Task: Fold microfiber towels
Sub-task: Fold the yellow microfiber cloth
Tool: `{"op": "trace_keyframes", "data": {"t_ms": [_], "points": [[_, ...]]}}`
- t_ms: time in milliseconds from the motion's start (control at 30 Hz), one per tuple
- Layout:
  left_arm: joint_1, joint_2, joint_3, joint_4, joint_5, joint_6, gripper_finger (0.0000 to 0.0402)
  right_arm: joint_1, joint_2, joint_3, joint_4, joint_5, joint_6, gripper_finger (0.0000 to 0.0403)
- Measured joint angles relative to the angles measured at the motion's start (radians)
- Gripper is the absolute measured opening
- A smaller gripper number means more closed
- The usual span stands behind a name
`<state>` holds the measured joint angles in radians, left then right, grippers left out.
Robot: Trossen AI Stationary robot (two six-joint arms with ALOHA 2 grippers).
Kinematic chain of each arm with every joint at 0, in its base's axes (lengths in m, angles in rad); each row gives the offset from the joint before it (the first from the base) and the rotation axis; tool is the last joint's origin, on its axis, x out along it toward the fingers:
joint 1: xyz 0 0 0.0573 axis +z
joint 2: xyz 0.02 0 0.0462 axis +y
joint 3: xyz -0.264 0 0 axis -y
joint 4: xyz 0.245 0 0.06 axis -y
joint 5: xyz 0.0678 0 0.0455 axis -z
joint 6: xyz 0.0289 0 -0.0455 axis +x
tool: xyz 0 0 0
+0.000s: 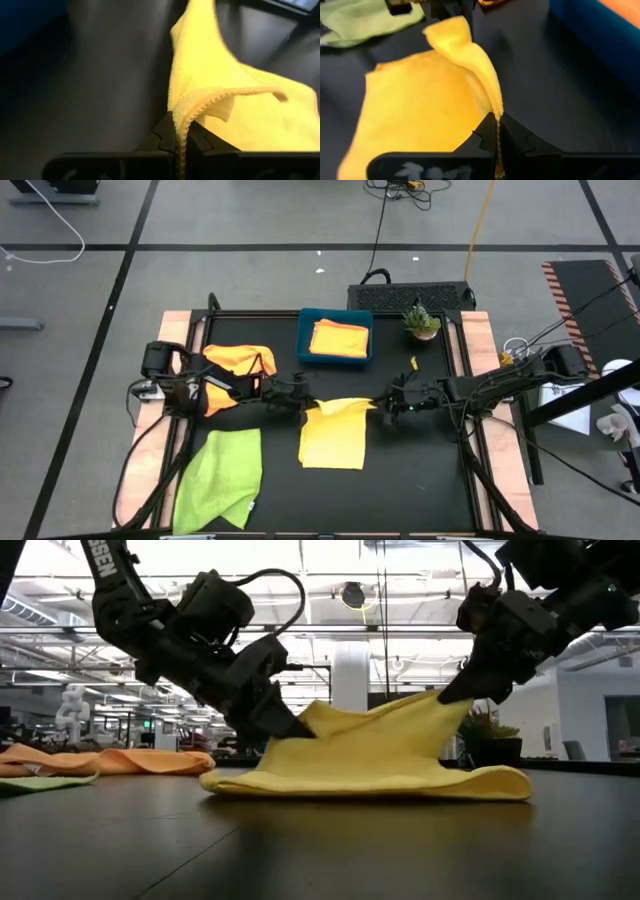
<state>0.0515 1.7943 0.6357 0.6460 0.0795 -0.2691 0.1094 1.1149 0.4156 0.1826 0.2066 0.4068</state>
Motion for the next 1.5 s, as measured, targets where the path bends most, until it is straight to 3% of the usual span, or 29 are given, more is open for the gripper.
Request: {"op": "trace_keyframes", "data": {"t_ms": [233, 533, 900, 1167, 1333, 1500], "points": [[-0.017, 0.006, -0.002, -0.008, -0.004, 0.016, 0.0062, -0.021, 0.022, -0.001, 0.022, 0.004, 0.028, 0.0000], [-0.040, 0.006, -0.002, -0.002, -0.115, 0.071, 0.0121, -0.067, 0.137, 0.000, 0.106, -0.025, 0.036, 0.0000], [-0.113, 0.006, -0.001, 0.065, -0.155, 0.291, 0.0132, -0.098, 0.194, 0.000, 0.148, -0.023, 0.052, 0.0000], [-0.113, 0.005, -0.001, 0.010, -0.204, 0.319, 0.0138, -0.128, 0.189, 0.000, 0.154, 0.033, 0.053, 0.0005], [-0.106, 0.005, -0.001, 0.012, -0.247, 0.338, 0.0180, -0.146, 0.189, 0.000, 0.152, 0.033, 0.053, 0.0005], [-0.117, -0.041, 0.027, -0.020, -0.337, 0.397, 0.0248, -0.158, 0.189, 0.000, 0.149, 0.032, 0.053, 0.0006]]}}
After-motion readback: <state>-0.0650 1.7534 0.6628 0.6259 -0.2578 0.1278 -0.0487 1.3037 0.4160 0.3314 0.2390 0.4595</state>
